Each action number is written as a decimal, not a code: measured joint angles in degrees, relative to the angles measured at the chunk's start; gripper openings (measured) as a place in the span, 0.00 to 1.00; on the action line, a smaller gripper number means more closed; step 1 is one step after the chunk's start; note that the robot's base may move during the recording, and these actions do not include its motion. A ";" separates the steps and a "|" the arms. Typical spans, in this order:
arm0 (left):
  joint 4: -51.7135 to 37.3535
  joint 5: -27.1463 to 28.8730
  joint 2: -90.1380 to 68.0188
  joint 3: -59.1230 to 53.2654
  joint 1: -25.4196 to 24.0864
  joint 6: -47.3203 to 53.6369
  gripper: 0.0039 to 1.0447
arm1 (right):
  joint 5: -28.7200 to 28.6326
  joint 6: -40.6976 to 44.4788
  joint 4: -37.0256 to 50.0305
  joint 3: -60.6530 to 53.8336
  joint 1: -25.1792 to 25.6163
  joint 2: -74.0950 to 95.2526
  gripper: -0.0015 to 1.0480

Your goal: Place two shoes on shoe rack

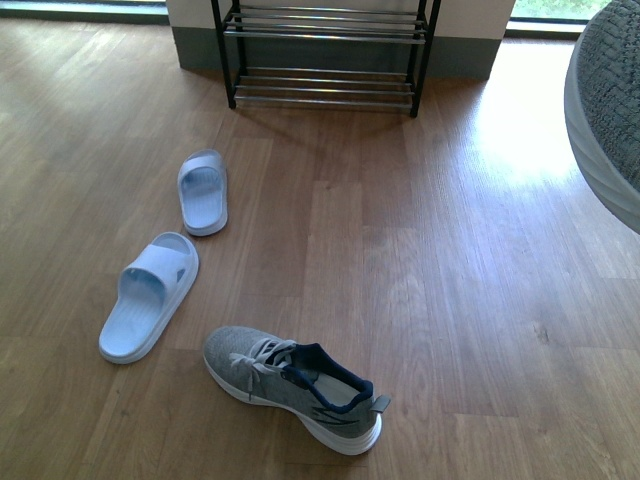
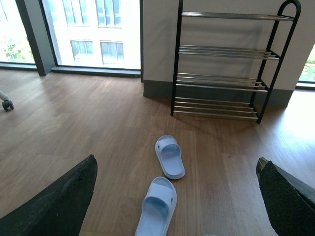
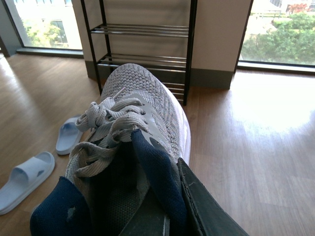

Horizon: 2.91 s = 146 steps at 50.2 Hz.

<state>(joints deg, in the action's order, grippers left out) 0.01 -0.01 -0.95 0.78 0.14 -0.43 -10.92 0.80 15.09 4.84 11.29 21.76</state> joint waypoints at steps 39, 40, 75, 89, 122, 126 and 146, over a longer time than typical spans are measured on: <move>-26.82 -6.12 -81.50 16.68 7.78 -55.30 0.91 | -0.22 0.02 0.00 0.00 0.00 0.00 0.01; -26.88 -6.25 -82.64 17.09 7.98 -55.30 0.91 | -0.24 0.02 0.00 0.00 0.00 0.00 0.01; -23.26 -17.70 -133.09 54.34 14.56 -62.40 0.91 | -0.24 0.02 0.00 0.00 0.00 -0.02 0.01; -21.14 -20.11 -143.16 59.10 17.11 -69.55 0.91 | -0.22 0.02 0.00 0.00 0.00 0.00 0.01; -13.11 -23.69 -156.82 73.77 21.09 -71.89 0.91 | -0.22 0.02 0.00 0.00 0.00 0.00 0.01; -12.31 -23.15 -158.07 74.86 21.27 -71.80 0.91 | -0.22 0.02 0.00 0.00 0.00 -0.02 0.01; -10.60 -19.26 -160.63 77.02 20.81 -65.99 0.47 | -0.22 0.02 0.00 0.00 0.00 -0.02 0.01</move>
<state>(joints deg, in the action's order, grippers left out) -10.59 -19.27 -161.58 77.80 20.95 -66.41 -11.14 0.82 15.09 4.84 11.29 21.74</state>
